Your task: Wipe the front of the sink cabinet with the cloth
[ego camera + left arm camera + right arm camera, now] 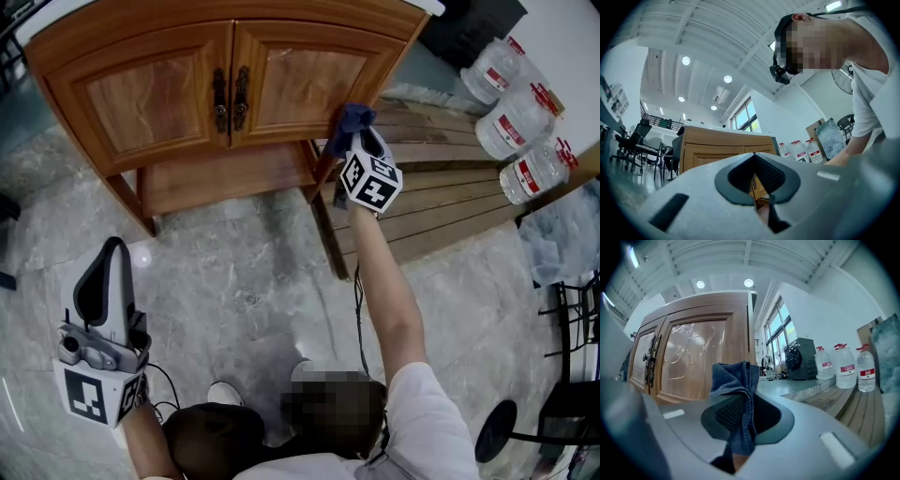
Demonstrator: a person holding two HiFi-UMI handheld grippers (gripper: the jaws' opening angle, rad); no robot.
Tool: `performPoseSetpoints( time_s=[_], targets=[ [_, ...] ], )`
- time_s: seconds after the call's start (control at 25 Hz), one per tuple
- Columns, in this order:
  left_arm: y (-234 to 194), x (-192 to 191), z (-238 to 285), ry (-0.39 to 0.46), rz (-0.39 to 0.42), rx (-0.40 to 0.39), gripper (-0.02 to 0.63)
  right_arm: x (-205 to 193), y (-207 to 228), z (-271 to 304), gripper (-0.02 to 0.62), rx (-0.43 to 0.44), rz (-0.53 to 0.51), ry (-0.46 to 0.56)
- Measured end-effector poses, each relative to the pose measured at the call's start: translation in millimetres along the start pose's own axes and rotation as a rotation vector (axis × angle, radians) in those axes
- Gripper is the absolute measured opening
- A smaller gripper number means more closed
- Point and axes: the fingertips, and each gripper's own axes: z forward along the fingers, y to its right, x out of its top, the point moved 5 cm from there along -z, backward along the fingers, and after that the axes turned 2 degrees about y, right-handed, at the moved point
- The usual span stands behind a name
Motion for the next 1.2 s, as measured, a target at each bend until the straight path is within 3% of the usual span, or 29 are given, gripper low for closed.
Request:
performPoseSetpoints(
  time_s=[0.4,0.72,0.88,1.04,1.2],
  targets=[
    [2,-19,9,-0.032,-0.008,-0.008,0.005,-2,7,1,0.064,0.028,-0.018,0.020],
    [-24,-64,26,-0.118,-0.088,0.047,0.005,13,15,-33,0.064,0.106,-0.015,0.081],
    [-32,-77,54,-0.166,-0.135,0.056,0.005,20,13,-52,0.064,0.137,0.025,0.062],
    [-27,-64,85,-0.230,-0.190,0.013,0.005,41,-1,-73,0.064,0.177,0.051,0.000],
    [-32,-16,110,-0.277,-0.253,0.025,0.005,103,-27,-95,0.064,0.253,0.010,-0.051]
  ],
)
